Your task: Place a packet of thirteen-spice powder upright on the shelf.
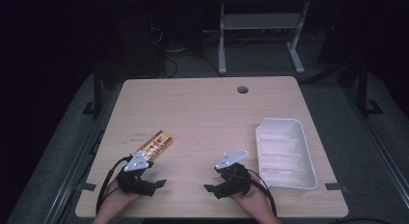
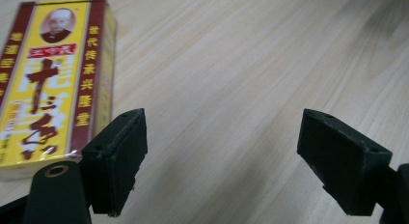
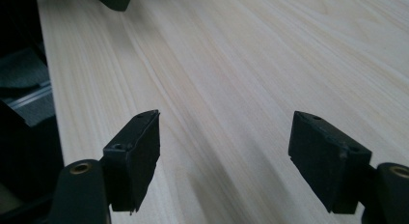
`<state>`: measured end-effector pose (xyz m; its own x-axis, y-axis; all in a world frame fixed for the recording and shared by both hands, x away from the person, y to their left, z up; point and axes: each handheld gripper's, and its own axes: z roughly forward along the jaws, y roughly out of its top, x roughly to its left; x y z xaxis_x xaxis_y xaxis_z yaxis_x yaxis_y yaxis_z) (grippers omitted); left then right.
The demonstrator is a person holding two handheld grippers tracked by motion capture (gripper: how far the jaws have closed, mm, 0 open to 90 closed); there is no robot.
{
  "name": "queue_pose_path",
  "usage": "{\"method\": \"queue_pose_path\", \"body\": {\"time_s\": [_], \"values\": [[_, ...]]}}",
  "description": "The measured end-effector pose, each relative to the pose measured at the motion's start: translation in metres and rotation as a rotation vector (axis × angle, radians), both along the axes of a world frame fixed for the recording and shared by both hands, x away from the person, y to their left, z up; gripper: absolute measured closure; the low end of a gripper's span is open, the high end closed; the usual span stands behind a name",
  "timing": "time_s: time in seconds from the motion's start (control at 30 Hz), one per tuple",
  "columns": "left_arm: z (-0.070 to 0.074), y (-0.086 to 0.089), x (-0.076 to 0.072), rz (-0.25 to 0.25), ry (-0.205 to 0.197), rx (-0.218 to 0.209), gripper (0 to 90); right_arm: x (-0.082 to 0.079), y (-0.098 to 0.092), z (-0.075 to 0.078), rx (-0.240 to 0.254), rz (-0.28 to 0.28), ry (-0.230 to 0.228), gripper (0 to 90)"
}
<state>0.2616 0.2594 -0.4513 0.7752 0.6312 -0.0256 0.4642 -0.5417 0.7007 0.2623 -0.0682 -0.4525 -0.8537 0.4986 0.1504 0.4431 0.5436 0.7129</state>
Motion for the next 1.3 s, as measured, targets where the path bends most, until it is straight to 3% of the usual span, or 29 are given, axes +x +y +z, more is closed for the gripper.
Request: {"method": "queue_pose_path", "body": {"time_s": [0.33,0.6,1.3], "values": [[0.002,0.001,0.0,-0.012,-0.009,-0.005,17.7,0.0,0.005,-0.006,-0.024,-0.002,0.008,24.9],[0.005,0.008,0.004,0.013,-0.017,-0.017,17.8,0.001,0.007,-0.006,-0.019,-0.001,0.008,24.8],[0.017,0.025,0.027,0.058,-0.038,0.012,17.9,0.0,0.011,-0.004,-0.022,-0.005,-0.01,22.7]]}}
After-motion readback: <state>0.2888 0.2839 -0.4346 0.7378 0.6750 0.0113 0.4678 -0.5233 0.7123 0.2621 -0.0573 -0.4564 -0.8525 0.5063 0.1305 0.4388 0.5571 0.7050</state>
